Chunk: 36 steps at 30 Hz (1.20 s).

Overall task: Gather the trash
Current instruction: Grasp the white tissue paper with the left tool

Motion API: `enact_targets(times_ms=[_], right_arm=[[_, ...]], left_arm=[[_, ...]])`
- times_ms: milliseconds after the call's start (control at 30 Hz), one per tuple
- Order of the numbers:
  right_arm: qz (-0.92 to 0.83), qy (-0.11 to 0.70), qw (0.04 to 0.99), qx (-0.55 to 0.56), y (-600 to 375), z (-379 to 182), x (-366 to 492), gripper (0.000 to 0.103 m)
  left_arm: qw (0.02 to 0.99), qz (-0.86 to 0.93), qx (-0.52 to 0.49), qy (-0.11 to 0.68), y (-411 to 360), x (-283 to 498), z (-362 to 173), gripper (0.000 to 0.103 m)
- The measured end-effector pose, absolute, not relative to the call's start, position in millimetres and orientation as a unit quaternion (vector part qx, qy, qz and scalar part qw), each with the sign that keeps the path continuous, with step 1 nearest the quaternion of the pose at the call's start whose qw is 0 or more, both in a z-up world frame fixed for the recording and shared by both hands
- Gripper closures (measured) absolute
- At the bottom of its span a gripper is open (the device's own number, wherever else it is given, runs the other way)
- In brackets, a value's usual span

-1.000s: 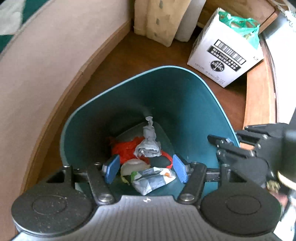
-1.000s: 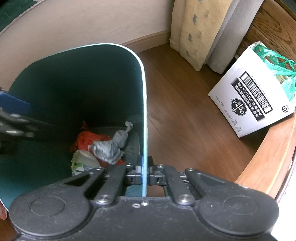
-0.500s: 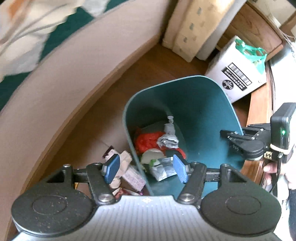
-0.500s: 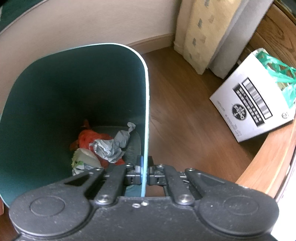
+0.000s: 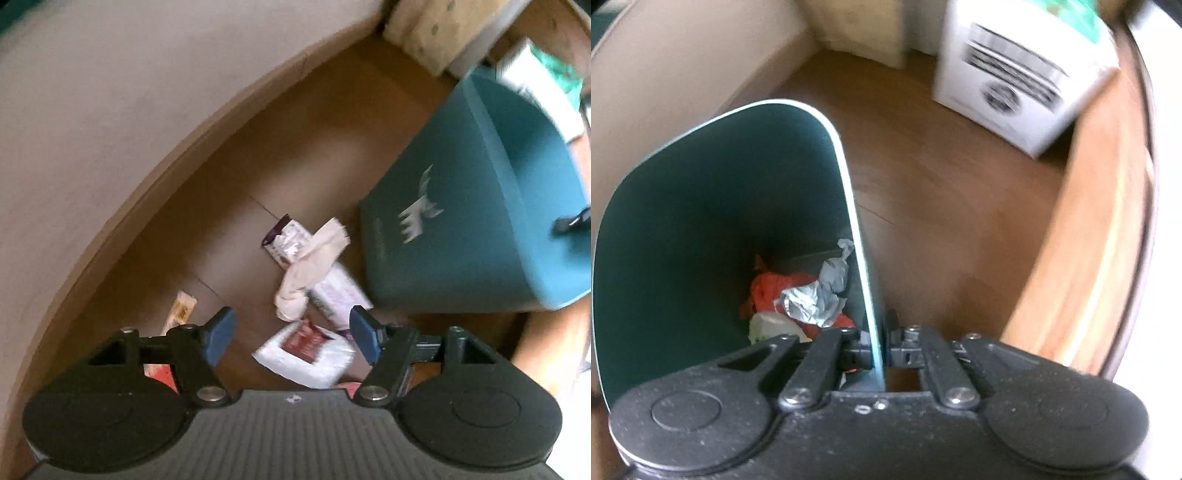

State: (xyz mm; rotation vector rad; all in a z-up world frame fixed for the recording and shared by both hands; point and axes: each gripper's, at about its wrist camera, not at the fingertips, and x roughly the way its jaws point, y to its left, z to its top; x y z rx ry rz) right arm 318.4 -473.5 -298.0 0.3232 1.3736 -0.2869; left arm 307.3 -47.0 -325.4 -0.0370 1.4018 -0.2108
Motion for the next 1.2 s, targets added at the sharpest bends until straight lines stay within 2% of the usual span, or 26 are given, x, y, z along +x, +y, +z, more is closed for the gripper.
enact_targets(times_ms=[100,333,567,767,800,933,1033,1200], right_arm=[[-0.162,0.612,0.750,0.193,-477,-300,317,0.097],[-0.158,0.586,0.770,0.196,-448,-298,351,0.094],[-0.143,0.567,0.782,0.216,-433,-306,390,0.094],[-0.114,0.567,0.795,0.185,-423,-307,393,0.095],[-0.110,0.566,0.796,0.184,-424,-308,393,0.096],[-0.102,0.564,0.802,0.169,-419,-307,393,0.096],[-0.098,0.560,0.806,0.166,-417,-307,391,0.096],[-0.088,0.558,0.811,0.152,-414,-309,389,0.097]], left_arm=[[0.752,-0.114,-0.003,0.649,-58,312,-366,0.035],[0.727,-0.123,0.001,0.675,-61,318,-443,0.035],[0.710,-0.143,0.002,0.690,-59,328,-487,0.035],[0.703,-0.159,0.002,0.693,-65,332,-509,0.037],[0.703,-0.156,0.001,0.694,-64,333,-512,0.038],[0.697,-0.138,0.000,0.704,-61,336,-523,0.071],[0.702,-0.129,-0.010,0.700,-59,338,-521,0.081],[0.720,-0.114,-0.007,0.685,-47,332,-482,0.085]])
